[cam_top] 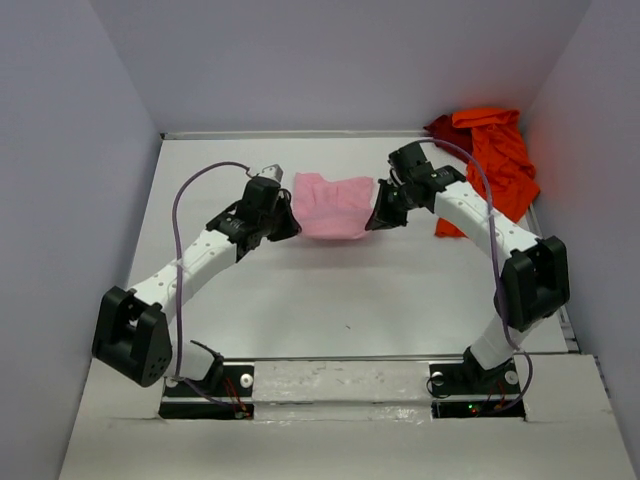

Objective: Fold and stack the t-shirts
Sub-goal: Fold the 2/3-rectangle-folded T-shirt at the center of the board.

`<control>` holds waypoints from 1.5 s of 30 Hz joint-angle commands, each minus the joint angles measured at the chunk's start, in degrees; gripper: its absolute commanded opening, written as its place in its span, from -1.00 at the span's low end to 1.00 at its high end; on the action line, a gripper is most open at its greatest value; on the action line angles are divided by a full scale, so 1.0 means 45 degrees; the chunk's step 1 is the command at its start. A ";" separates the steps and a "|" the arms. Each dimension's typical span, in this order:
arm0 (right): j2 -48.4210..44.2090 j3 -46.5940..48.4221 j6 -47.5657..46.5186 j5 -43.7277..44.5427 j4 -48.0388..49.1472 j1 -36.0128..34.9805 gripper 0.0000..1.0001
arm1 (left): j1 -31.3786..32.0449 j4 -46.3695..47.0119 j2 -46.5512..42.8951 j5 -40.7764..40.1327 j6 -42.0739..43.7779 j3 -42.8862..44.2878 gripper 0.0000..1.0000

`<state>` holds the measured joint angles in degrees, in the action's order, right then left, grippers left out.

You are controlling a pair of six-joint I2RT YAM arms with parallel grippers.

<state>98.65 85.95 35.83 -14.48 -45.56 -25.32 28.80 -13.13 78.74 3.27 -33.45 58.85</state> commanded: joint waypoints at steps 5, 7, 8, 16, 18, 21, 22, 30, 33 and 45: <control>-0.2739 -0.3180 0.0220 -0.0786 -0.0012 -0.0018 -1.00 | 0.0241 -0.0344 -0.2476 0.0641 -0.0495 -0.2099 -1.00; -0.3267 -0.3864 0.0201 -0.0864 -0.0109 -0.0018 -1.00 | 0.0495 -0.0520 -0.3082 0.0602 -0.0710 -0.2627 -1.00; -0.3425 -0.4040 0.0201 -0.0864 -0.0245 -0.0018 -1.00 | 0.0592 -0.0656 -0.3258 0.0621 -0.0885 -0.2938 -1.00; -0.3780 -0.3812 0.0162 -0.0378 -0.0578 -0.0018 -1.00 | 0.0710 -0.0561 -0.3809 0.0329 -0.0947 -0.3099 -1.00; -0.3255 -0.3244 0.0162 -0.0201 -0.0559 -0.0018 -1.00 | 0.0710 -0.0521 -0.3166 -0.0002 -0.0731 -0.2477 -1.00; -0.2221 -0.1839 0.0045 0.0481 -0.0442 -0.0018 -1.00 | 0.0516 -0.0385 -0.1996 -0.0199 -0.0263 -0.1306 -1.00; -0.2216 -0.1410 0.0045 0.0677 -0.0422 -0.0018 -1.00 | 0.0438 -0.0268 -0.1681 -0.0160 -0.0146 -0.1030 -1.00; 0.1606 0.2771 -0.0151 0.2748 -0.0111 -0.0018 -1.00 | -0.0871 0.0512 0.1054 -0.0297 0.0694 0.1860 -1.00; 0.2508 0.3652 -0.0072 0.3140 0.0491 -0.0018 -1.00 | -0.1282 0.0844 0.2420 -0.0218 0.0987 0.2584 -1.00; 0.5948 0.3928 0.0493 0.4994 0.3733 0.0919 -1.00 | -0.2063 0.2214 0.8531 0.0270 0.1809 0.6857 -1.00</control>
<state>124.51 101.54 37.19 2.63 -35.94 -23.59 21.12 -5.80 113.58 4.14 -27.55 82.63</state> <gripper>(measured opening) 0.027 0.014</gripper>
